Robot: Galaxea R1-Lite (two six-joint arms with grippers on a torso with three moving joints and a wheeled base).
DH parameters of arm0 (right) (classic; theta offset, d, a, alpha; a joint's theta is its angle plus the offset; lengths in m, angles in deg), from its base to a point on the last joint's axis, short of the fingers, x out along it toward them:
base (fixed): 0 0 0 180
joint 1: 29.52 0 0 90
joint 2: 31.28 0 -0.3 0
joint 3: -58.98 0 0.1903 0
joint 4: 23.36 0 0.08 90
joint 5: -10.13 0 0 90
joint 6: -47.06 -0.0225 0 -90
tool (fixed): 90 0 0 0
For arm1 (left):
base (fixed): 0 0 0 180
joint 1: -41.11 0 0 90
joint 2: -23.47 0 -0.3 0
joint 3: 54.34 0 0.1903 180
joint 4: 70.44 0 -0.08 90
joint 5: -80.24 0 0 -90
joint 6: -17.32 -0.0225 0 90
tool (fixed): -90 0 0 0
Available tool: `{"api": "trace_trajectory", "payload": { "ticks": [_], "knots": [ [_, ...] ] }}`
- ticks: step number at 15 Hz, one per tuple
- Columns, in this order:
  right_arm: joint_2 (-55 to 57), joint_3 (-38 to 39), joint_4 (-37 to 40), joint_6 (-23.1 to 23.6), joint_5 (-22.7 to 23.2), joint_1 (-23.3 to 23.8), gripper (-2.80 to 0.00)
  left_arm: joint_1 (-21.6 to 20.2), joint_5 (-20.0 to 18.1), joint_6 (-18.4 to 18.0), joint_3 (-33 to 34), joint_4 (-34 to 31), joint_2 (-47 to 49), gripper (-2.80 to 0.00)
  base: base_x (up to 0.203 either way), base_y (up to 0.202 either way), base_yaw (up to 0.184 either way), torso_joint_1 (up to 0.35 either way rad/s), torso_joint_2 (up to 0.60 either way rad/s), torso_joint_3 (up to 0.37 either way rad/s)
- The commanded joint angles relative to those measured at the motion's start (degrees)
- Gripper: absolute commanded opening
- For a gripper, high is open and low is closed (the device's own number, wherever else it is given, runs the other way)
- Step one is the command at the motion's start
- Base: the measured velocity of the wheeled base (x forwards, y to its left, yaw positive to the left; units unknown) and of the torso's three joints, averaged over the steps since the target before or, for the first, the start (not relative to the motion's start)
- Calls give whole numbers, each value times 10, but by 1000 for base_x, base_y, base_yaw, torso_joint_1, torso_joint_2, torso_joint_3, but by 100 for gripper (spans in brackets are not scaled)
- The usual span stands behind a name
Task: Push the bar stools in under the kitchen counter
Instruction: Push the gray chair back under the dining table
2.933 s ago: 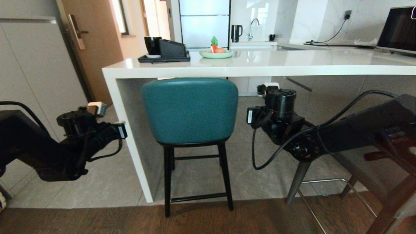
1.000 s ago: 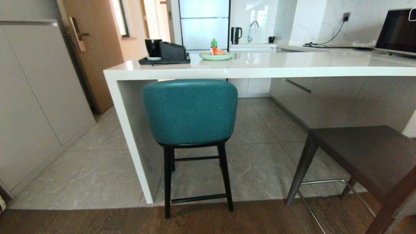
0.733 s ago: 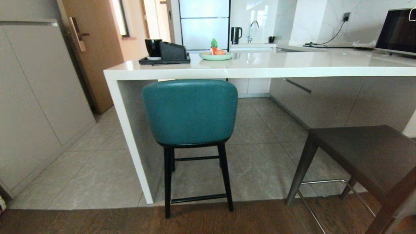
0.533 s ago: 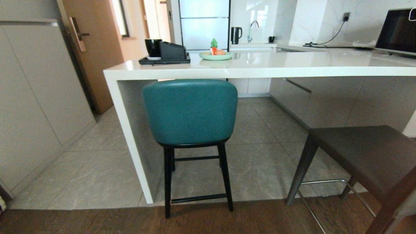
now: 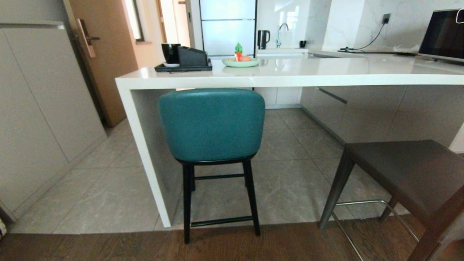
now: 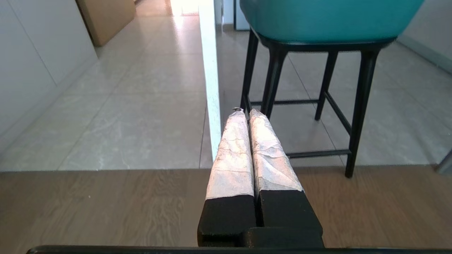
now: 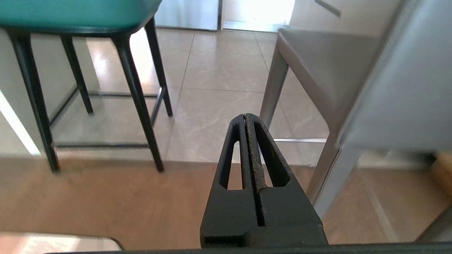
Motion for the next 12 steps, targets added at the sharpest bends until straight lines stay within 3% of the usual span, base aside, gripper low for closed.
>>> {"api": "trace_trajectory", "payload": {
  "ticks": [1,5,8,12],
  "knots": [
    [2,3,2,-8,-10,0,-280,0,0,1,-5,-15,1,-280,0,0,0,0,0,0],
    [2,3,1,-19,-13,0,-280,0,1,10,-5,-13,1,-280,0,0,0,0,0,0],
    [2,3,-2,-62,-24,0,-280,0,1,10,-4,-13,1,-280,0,0,0,0,0,0],
    [2,3,-2,-61,-24,0,-280,1,1,12,2,9,1,-280,0,0,0,0,0,0]
  ]
}}
